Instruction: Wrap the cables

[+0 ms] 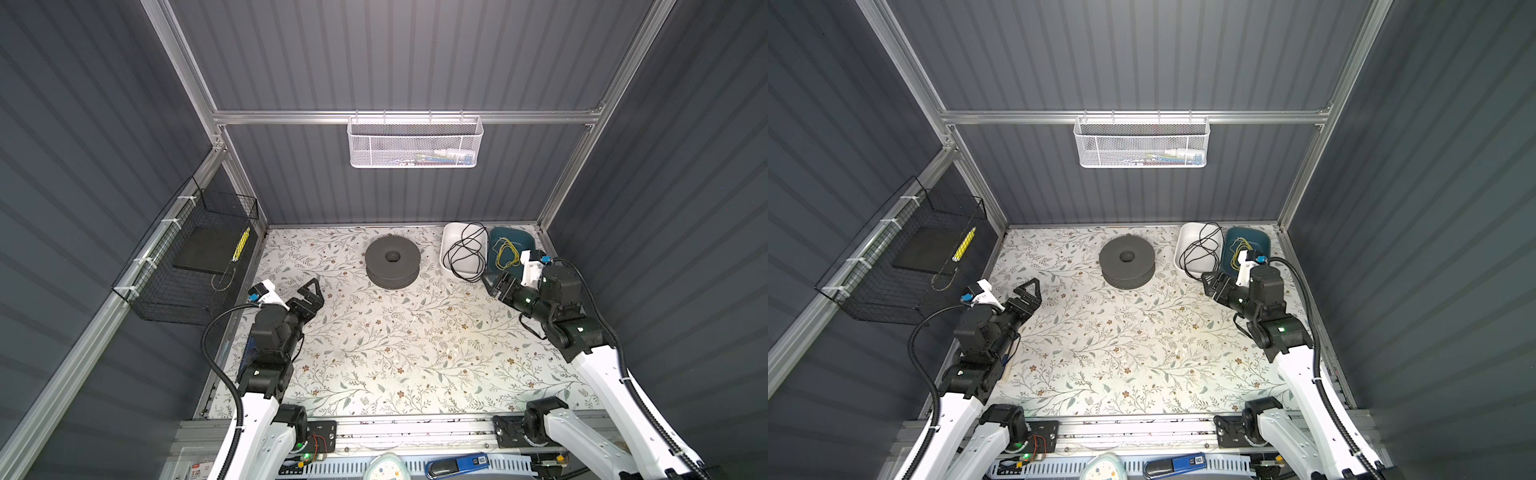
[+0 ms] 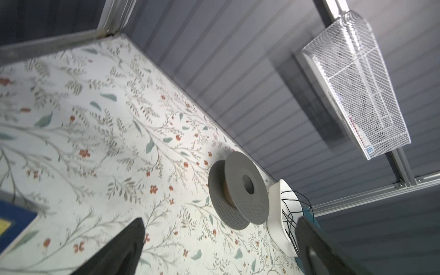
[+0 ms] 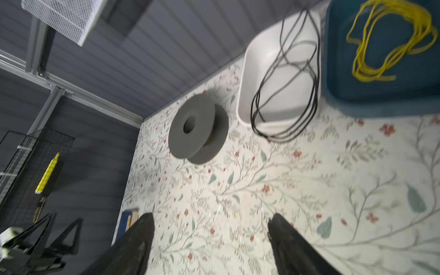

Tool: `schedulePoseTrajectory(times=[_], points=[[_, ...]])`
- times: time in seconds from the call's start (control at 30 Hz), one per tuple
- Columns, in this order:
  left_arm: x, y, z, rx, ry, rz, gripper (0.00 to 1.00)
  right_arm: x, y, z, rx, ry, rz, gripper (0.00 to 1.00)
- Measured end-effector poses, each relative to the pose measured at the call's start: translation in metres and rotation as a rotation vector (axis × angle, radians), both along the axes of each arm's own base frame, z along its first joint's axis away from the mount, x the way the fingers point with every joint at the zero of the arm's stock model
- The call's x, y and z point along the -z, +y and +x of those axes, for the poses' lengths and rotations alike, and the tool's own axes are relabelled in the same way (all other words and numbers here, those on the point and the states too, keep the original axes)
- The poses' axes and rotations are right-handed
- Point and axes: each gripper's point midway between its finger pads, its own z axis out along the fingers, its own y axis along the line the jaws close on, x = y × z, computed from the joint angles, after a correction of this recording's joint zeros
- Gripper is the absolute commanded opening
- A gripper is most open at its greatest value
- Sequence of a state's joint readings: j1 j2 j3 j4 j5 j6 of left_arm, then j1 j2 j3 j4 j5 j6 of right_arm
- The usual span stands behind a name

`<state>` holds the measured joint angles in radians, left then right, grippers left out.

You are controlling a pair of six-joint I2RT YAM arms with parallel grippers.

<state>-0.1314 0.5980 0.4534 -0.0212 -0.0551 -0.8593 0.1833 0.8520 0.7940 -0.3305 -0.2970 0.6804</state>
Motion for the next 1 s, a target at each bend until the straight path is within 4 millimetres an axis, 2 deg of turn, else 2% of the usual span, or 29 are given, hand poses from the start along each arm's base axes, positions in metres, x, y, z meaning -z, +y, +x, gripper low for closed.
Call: schedulePoseTrajectory(times=[0.2, 0.4, 0.57, 0.67, 0.83, 0.93, 1.0], points=[[0.054, 0.0, -0.006, -0.044, 0.119, -0.137, 1.0, 0.014, 0.002, -0.026, 0.01, 0.025, 0.112, 0.75], [0.047, 0.005, -0.005, -0.065, 0.079, -0.132, 0.99, 0.028, -0.001, -0.015, 0.084, 0.045, 0.164, 0.66], [0.056, 0.003, 0.004, -0.054, 0.114, -0.103, 0.99, 0.054, 0.004, 0.011, 0.138, 0.114, 0.177, 0.69], [0.067, -0.003, 0.007, -0.027, 0.142, -0.109, 0.99, 0.069, 0.018, 0.025, 0.129, 0.152, 0.174, 0.72], [0.069, -0.025, 0.012, 0.091, 0.093, -0.165, 0.99, 0.077, 0.047, 0.055, 0.086, 0.151, 0.205, 0.73], [0.075, -0.038, 0.023, 0.138, 0.102, -0.237, 0.99, 0.087, 0.074, 0.07, 0.037, 0.152, 0.225, 0.74], [0.087, -0.046, 0.03, 0.166, 0.113, -0.313, 0.99, 0.097, 0.097, 0.082, -0.005, 0.165, 0.242, 0.71]])
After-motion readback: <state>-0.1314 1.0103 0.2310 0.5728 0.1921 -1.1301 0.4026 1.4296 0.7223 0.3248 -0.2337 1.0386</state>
